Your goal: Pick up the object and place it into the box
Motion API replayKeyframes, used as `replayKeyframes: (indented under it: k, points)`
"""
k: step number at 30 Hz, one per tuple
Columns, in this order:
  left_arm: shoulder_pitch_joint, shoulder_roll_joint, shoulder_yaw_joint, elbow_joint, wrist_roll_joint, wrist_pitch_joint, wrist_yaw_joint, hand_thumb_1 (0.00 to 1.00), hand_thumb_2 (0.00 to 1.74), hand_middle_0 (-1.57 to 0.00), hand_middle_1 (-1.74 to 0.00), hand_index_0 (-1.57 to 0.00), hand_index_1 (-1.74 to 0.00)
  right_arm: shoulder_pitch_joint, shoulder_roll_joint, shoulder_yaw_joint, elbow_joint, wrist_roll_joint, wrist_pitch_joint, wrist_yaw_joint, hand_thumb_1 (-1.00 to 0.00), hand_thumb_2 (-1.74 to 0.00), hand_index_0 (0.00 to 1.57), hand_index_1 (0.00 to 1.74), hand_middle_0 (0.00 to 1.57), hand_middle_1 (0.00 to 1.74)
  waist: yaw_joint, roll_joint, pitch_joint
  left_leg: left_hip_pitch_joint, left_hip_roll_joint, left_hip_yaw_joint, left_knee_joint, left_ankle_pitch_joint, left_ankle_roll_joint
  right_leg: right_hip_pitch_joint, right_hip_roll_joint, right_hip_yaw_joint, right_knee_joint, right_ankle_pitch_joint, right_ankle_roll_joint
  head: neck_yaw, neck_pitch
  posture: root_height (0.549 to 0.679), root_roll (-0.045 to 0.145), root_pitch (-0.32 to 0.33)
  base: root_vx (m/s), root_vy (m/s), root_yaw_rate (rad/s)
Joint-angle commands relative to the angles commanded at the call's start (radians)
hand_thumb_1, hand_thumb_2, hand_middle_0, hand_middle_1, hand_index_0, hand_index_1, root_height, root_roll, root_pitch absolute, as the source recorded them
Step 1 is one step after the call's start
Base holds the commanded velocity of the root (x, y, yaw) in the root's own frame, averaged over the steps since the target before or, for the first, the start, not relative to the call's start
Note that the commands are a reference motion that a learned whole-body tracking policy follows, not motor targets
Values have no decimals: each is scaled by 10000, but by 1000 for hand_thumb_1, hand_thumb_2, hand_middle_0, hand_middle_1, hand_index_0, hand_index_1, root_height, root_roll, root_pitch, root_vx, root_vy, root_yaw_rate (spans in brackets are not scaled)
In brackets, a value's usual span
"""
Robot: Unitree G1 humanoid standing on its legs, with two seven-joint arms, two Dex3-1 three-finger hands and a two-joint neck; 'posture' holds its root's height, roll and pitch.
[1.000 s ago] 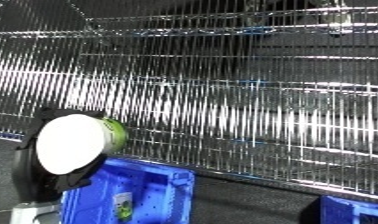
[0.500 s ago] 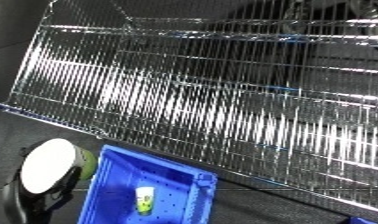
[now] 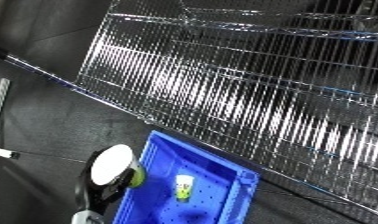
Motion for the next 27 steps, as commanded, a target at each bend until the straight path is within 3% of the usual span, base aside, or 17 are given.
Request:
replayKeyframes:
  k: [3,7,14,23,27]
  points:
    - [-192,42,-85,408,-71,285,-348,1000,1740,-1570,-1740,-1570,-1740,0,30,31,28,-40,8,83,0,0,0,0,0,0,-5,-59,0,80,0,-46,-85,31,-11,87,-3,5,-65,-10,23,-109,-604,652,30,65,20,-19,8]
    - [-402,49,-213,979,-302,638,-891,800,1392,-1256,-1392,-1256,-1392,-36,40,37,46,-159,-4,75,0,0,0,0,0,0,-66,-46,0,215,-34,-95,-149,58,-35,229,-29,68,-163,-38,34,-199,-881,652,34,57,29,13,-8]
    - [-708,101,-283,1942,-480,1417,-1373,450,783,-706,-783,-706,-783,-111,10,41,105,-332,92,42,0,0,0,0,0,0,-183,-31,0,309,-52,-18,-134,36,-1,348,-61,124,-278,-18,67,-307,-1034,653,35,50,14,18,-38]
    - [-800,254,-268,2479,-367,1468,-1835,0,0,0,0,0,0,-59,-20,36,39,-406,90,86,0,0,0,0,0,0,-260,-79,0,272,-62,13,-70,-14,35,331,-33,169,-328,28,102,-168,-1046,653,31,51,8,-1,-28]
    - [-748,231,-290,2518,-300,1425,-1979,0,0,0,0,0,0,-28,24,42,-18,-405,84,110,0,0,0,0,0,0,-266,-89,0,248,-68,4,-21,-54,51,314,-33,158,-304,39,105,-62,-1093,653,29,50,9,-18,-11]
